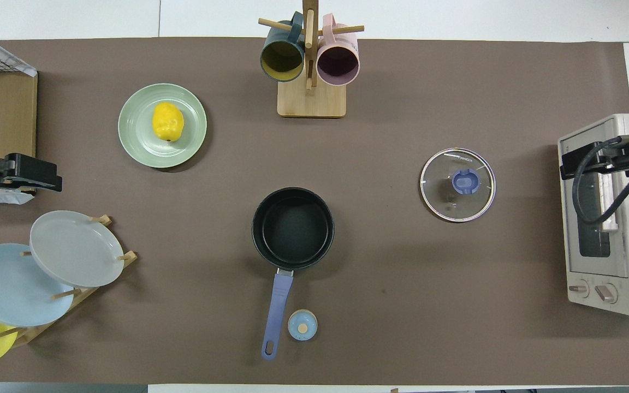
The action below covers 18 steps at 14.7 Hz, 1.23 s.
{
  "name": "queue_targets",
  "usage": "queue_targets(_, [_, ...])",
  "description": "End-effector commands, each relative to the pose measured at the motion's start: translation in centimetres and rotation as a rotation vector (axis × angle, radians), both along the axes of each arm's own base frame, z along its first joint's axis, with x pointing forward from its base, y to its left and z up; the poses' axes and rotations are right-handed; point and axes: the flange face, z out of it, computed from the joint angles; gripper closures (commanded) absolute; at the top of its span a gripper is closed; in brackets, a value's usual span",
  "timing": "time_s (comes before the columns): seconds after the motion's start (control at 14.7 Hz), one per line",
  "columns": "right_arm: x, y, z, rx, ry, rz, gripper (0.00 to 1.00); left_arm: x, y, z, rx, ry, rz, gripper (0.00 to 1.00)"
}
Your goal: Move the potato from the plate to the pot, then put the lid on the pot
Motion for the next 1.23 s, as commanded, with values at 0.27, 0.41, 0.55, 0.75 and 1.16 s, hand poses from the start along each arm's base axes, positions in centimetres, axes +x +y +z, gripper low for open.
queue_targets(0.27, [-0.6, 0.0, -0.1, 0.018, -0.003, 0.013, 0.0, 0.3, 0.0, 0.2, -0.002, -0.015, -0.011, 0.0])
queue_targets(0.41, [-1.1, 0.6, -1.2, 0.02, -0.018, 0.034, 0.0, 0.5, -0.2, 0.1, -0.001, -0.028, -0.006, 0.0])
queue_targets(0.55, [-0.4, 1.8, -1.9, 0.026, -0.062, 0.055, 0.0, 0.6, -0.3, -0.4, -0.005, -0.05, 0.003, 0.0])
queue_targets(0.75, [1.9, 5.0, -7.6, 0.034, -0.097, 0.108, 0.0, 1.4, -0.4, -0.9, -0.012, -0.063, 0.011, 0.0])
queue_targets(1.16, [3.5, 6.3, -20.9, 0.037, -0.145, 0.142, 0.0, 13.4, -1.8, -11.6, -0.061, -0.013, 0.019, 0.0])
